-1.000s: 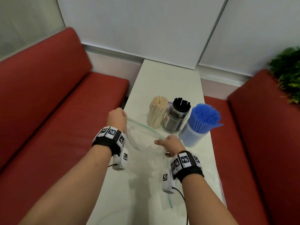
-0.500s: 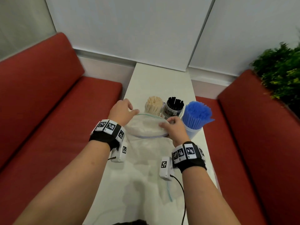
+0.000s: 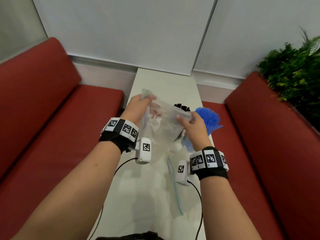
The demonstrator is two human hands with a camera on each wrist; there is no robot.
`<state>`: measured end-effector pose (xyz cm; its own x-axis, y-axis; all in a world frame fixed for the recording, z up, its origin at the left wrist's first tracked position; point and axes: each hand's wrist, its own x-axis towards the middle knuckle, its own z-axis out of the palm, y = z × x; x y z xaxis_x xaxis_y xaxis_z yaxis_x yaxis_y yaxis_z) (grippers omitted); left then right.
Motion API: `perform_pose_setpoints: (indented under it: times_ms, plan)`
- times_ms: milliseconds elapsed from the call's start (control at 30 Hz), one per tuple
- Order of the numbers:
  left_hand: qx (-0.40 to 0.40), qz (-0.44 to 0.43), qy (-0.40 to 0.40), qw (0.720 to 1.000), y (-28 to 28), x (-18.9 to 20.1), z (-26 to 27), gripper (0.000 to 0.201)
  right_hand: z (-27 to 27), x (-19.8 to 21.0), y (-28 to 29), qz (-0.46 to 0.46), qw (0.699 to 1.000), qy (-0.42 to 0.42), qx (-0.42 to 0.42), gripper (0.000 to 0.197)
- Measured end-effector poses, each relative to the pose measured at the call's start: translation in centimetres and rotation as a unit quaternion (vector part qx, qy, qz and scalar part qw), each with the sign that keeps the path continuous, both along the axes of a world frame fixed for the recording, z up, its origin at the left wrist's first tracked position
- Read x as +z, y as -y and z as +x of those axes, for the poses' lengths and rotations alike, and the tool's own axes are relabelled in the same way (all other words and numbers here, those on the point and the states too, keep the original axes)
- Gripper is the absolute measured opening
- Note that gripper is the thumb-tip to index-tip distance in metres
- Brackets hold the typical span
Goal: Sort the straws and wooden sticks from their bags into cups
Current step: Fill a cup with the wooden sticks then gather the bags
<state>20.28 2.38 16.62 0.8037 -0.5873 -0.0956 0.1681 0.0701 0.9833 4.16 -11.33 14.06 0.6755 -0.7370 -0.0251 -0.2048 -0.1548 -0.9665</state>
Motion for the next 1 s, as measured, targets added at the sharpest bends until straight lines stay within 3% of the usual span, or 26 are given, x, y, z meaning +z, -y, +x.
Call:
perform_pose_setpoints:
  times_ms: [67,133,333,400,500,567,700,833,900,967,1000]
  plan:
    - [-0.008,-0.005,-0.010,1.000,0.3,0.3,0.0,0.017,-0.2,-0.5,0.7,0.099,0.988,0.115,-0.032,0.025]
    - [0.038,0.009,0.006,0.999,0.2,0.3,0.7,0.006,-0.8,-0.7,1.7,0.114,0.975,0.172,-0.079,0.012]
    - [0.160,0.109,0.133,0.972,-0.4,-1.5,2.3,0.007,-1.1,-1.5,3.3,0.011,0.972,0.155,-0.175,0.024]
    - [0.131,0.105,0.108,0.980,-1.5,-1.8,2.2,0.013,-2.0,-1.5,4.3,-0.057,0.970,0.155,-0.179,0.026]
    - [0.026,0.123,0.052,0.991,-3.6,-2.2,2.3,0.030,-3.8,-2.1,6.1,-0.114,0.968,0.133,-0.182,0.021]
    - [-0.002,0.081,0.020,0.997,-3.8,-2.3,1.8,0.032,-4.2,-2.8,6.6,-0.102,0.971,0.122,-0.176,0.026]
    - [0.008,-0.084,-0.072,0.994,-2.7,-1.7,0.3,0.017,-4.1,-3.9,7.1,-0.077,0.983,0.079,-0.146,0.042]
    - [0.138,0.003,0.071,0.988,-1.9,-1.5,0.7,0.024,-5.3,-4.4,8.7,-0.026,0.980,0.078,-0.179,0.042]
    - [0.176,0.040,0.097,0.979,-1.5,-1.3,1.0,0.030,-5.7,-4.4,8.8,-0.010,0.978,0.091,-0.185,0.040]
    - [0.115,0.121,0.131,0.977,-1.0,-1.1,0.4,0.051,-5.8,-4.3,8.8,0.006,0.979,0.102,-0.174,0.039]
    - [0.041,0.162,0.134,0.977,-0.9,-1.3,-0.2,0.070,-5.6,-4.5,8.7,0.018,0.979,0.104,-0.174,0.039]
